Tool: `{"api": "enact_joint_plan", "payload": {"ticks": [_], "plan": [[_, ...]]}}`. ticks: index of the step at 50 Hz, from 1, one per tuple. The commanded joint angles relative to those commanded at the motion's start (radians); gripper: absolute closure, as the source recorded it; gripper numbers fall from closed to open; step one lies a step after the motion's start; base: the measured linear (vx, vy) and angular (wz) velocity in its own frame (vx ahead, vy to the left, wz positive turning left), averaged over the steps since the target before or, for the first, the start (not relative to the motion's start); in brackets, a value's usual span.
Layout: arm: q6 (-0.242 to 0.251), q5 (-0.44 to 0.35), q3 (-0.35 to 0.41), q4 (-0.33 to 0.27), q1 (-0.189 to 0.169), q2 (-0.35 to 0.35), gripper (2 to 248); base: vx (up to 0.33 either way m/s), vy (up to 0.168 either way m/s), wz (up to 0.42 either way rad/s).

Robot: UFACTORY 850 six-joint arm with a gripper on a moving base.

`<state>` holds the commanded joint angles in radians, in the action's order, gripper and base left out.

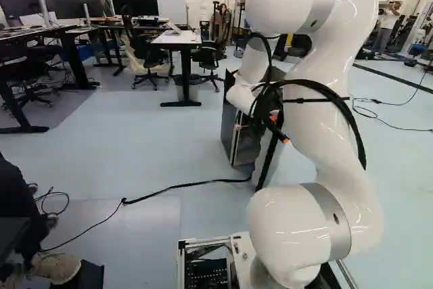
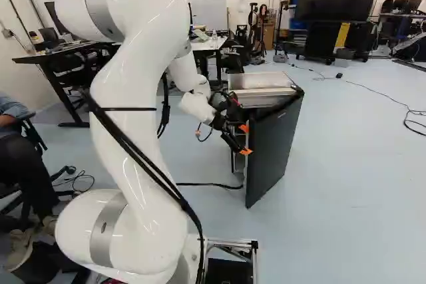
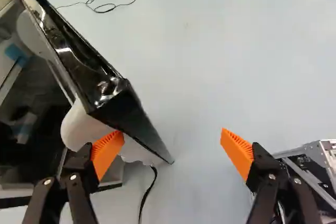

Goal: Open the fridge door

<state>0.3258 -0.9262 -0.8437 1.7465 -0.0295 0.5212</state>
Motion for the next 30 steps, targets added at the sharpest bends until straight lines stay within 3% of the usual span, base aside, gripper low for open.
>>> {"api": "enact_joint_plan", "payload": {"ticks": [30], "plan": [[0.0, -0.154, 0.08, 0.057, -0.049, -0.046, 3, 0.0, 0.0, 0.0]]}}
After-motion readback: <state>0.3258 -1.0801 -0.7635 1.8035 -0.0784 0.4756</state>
